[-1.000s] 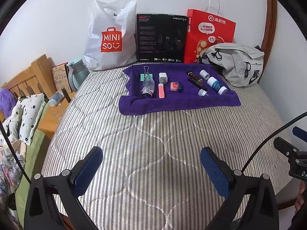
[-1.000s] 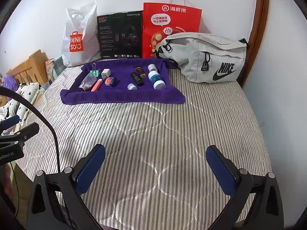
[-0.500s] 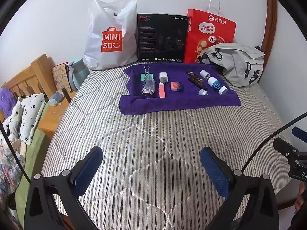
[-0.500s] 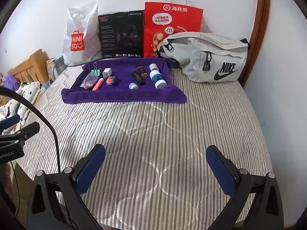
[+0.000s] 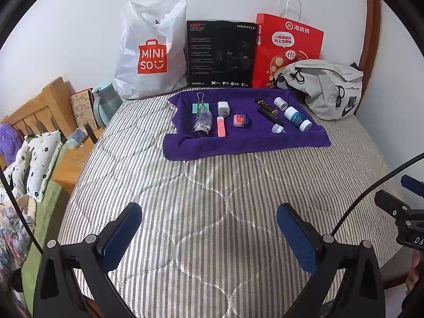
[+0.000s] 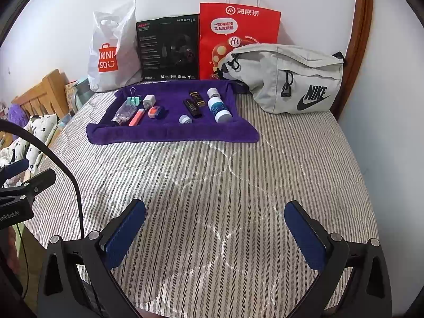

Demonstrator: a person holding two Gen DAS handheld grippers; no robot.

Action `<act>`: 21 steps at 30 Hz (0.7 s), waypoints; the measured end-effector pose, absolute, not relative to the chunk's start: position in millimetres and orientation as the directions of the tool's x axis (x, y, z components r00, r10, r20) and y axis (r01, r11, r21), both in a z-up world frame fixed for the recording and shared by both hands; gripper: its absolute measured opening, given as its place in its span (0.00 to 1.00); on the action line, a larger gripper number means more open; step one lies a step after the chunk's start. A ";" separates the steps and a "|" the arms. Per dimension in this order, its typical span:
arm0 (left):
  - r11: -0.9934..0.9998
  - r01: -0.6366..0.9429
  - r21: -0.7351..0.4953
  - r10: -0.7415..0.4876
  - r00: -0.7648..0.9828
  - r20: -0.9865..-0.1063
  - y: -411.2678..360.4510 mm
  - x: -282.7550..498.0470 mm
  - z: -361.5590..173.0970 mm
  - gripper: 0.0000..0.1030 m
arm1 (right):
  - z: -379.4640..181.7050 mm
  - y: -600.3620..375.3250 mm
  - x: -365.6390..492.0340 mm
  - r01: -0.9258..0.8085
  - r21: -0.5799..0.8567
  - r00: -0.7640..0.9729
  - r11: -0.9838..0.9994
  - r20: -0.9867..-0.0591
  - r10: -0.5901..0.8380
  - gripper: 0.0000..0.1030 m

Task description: Organize rigid objects

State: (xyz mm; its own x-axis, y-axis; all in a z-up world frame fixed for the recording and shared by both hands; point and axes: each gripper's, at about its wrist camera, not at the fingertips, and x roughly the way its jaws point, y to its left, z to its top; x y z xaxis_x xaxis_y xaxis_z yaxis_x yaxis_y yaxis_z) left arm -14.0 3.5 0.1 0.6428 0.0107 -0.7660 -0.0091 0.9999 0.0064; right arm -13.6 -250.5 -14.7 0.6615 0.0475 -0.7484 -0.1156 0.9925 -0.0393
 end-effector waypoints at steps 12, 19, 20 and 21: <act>1.000 -0.008 0.010 0.013 0.643 -0.766 2.8 -14.1 0.8 1.00 | -13.9 -251.2 -13.4 -0.114 -0.036 0.663 0.993 -0.747 0.049 1.00; 1.000 -0.004 0.011 0.011 0.641 -0.767 1.9 -12.7 1.2 1.00 | -13.1 -252.0 -12.1 -0.117 -0.037 0.661 0.992 -0.748 0.050 1.00; 1.000 -0.004 0.011 0.011 0.642 -0.767 1.7 -12.9 1.1 1.00 | -12.9 -252.3 -12.2 -0.116 -0.038 0.662 0.992 -0.748 0.049 1.00; 1.000 -0.003 0.013 0.011 0.642 -0.766 1.9 -12.6 1.4 1.00 | -12.9 -252.3 -12.1 -0.116 -0.038 0.662 0.993 -0.748 0.049 1.00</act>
